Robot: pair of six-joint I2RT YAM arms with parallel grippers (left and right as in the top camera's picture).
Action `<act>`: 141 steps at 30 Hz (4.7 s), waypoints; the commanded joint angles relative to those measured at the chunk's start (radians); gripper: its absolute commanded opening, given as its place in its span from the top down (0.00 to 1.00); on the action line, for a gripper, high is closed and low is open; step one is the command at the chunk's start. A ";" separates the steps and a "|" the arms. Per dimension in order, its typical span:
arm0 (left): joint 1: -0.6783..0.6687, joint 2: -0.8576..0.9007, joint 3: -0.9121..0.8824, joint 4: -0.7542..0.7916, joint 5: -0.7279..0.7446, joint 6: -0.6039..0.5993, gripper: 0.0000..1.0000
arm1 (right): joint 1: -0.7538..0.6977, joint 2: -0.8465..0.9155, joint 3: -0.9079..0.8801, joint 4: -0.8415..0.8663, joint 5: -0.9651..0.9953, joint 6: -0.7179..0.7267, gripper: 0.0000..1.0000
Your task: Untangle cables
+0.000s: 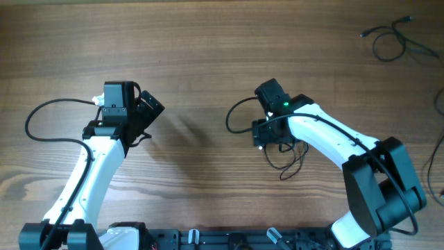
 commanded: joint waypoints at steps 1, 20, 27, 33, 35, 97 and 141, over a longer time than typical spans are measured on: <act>0.005 -0.005 0.001 0.002 -0.010 -0.013 0.00 | 0.000 -0.003 -0.002 0.025 -0.134 0.024 0.00; 0.005 -0.005 0.001 0.002 -0.010 -0.013 0.00 | 0.025 0.132 -0.055 0.037 0.101 0.494 0.96; 0.005 -0.005 0.001 0.002 -0.010 -0.013 0.00 | -0.056 0.094 -0.006 0.058 0.106 0.323 0.96; 0.005 -0.005 0.001 0.002 -0.010 -0.013 0.00 | -0.238 0.036 0.064 0.103 0.138 0.045 0.96; 0.005 -0.005 0.001 0.002 -0.010 -0.013 0.00 | -0.303 0.036 0.071 0.126 0.182 -0.038 0.96; 0.005 -0.005 0.001 0.002 -0.010 -0.013 0.00 | -0.542 -1.161 0.384 -0.681 -0.145 -0.214 0.00; 0.005 -0.005 0.001 0.002 -0.010 -0.014 0.00 | -0.542 -1.507 0.381 -0.883 -0.328 0.334 0.00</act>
